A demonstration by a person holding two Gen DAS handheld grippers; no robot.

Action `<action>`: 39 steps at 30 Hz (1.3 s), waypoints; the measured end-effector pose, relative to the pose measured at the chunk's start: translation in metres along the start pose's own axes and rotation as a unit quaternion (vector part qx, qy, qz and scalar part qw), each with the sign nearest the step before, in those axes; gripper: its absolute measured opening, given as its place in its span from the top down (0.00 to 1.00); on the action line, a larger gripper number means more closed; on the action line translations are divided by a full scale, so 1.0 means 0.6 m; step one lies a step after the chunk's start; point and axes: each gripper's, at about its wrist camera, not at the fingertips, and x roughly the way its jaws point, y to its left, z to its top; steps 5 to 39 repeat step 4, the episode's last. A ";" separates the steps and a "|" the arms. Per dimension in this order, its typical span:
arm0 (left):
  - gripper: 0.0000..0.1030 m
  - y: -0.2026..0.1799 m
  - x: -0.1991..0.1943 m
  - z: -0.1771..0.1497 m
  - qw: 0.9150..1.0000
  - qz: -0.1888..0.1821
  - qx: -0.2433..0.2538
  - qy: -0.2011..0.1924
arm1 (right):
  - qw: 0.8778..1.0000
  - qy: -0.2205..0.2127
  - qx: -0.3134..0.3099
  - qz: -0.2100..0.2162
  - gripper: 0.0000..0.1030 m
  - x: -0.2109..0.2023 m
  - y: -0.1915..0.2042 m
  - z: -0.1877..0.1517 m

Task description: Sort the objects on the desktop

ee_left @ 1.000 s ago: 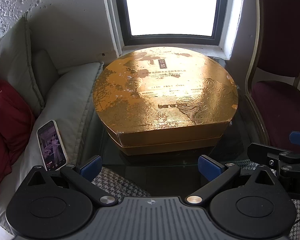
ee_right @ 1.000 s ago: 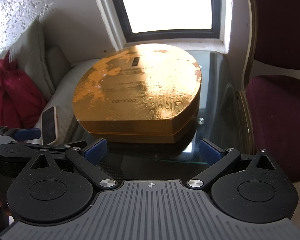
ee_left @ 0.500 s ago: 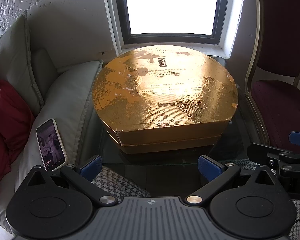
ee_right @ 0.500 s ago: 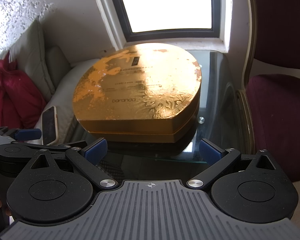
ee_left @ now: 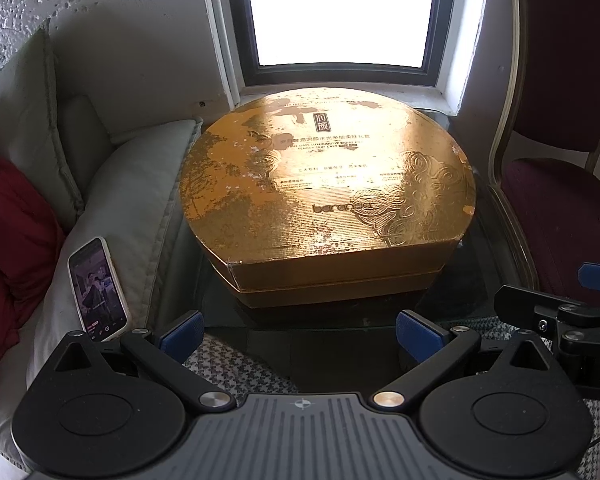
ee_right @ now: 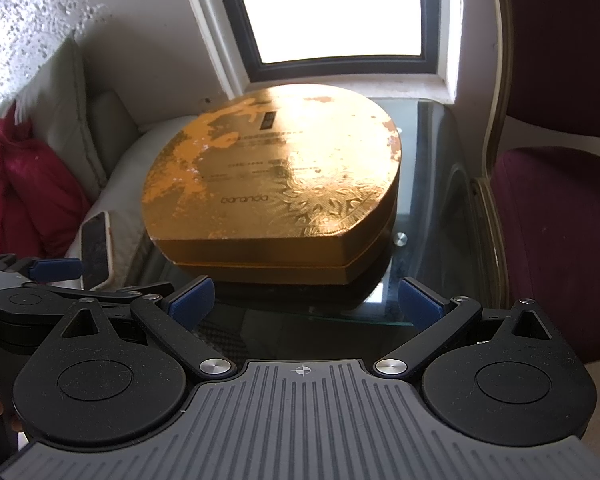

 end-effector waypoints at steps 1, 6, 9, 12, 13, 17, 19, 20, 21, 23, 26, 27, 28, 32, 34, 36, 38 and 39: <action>0.01 0.000 0.000 0.001 1.000 0.000 0.001 -0.002 | 1.000 0.000 0.001 0.000 0.02 0.000 0.000 0.000; 0.01 -0.003 0.001 0.004 1.000 0.001 0.004 -0.007 | 1.000 -0.001 0.005 0.001 0.02 0.001 -0.002 -0.001; 0.01 -0.003 0.001 0.004 1.000 0.001 0.004 -0.007 | 1.000 -0.001 0.005 0.001 0.02 0.001 -0.002 -0.001; 0.01 -0.003 0.001 0.004 1.000 0.001 0.004 -0.007 | 1.000 -0.001 0.005 0.001 0.02 0.001 -0.002 -0.001; 0.01 -0.003 0.001 0.004 1.000 0.001 0.004 -0.007 | 1.000 -0.001 0.005 0.001 0.02 0.001 -0.002 -0.001; 0.01 -0.003 0.001 0.004 1.000 0.001 0.004 -0.007 | 1.000 -0.001 0.005 0.001 0.02 0.001 -0.002 -0.001; 0.01 -0.003 0.001 0.004 1.000 0.001 0.004 -0.007 | 1.000 -0.001 0.005 0.001 0.02 0.001 -0.002 -0.001; 0.01 -0.003 0.001 0.004 1.000 0.001 0.004 -0.007 | 1.000 -0.001 0.005 0.001 0.02 0.001 -0.002 -0.001; 0.01 -0.003 0.001 0.004 1.000 0.001 0.004 -0.007 | 1.000 -0.001 0.005 0.001 0.02 0.001 -0.002 -0.001; 0.01 -0.003 0.001 0.004 1.000 0.001 0.004 -0.007 | 1.000 -0.001 0.005 0.001 0.02 0.001 -0.002 -0.001; 0.01 -0.003 0.001 0.004 1.000 0.001 0.004 -0.007 | 1.000 -0.001 0.005 0.001 0.02 0.001 -0.002 -0.001; 0.01 -0.003 0.001 0.004 1.000 0.001 0.004 -0.007 | 1.000 -0.001 0.005 0.001 0.02 0.001 -0.002 -0.001; 0.01 -0.003 0.001 0.004 1.000 0.001 0.004 -0.007 | 1.000 -0.001 0.005 0.001 0.02 0.001 -0.002 -0.001; 0.01 -0.003 0.001 0.004 1.000 0.001 0.004 -0.007 | 1.000 -0.001 0.005 0.001 0.02 0.001 -0.002 -0.001; 0.01 -0.003 0.001 0.004 1.000 0.001 0.004 -0.007 | 1.000 -0.001 0.005 0.001 0.02 0.001 -0.002 -0.001; 0.01 -0.003 0.001 0.004 1.000 0.001 0.004 -0.007 | 1.000 -0.001 0.005 0.001 0.02 0.001 -0.002 -0.001; 0.01 -0.003 0.001 0.004 1.000 0.001 0.004 -0.007 | 1.000 -0.001 0.005 0.001 0.02 0.001 -0.002 -0.001; 0.01 -0.003 0.001 0.004 1.000 0.001 0.004 -0.007 | 1.000 -0.001 0.005 0.001 0.02 0.001 -0.002 -0.001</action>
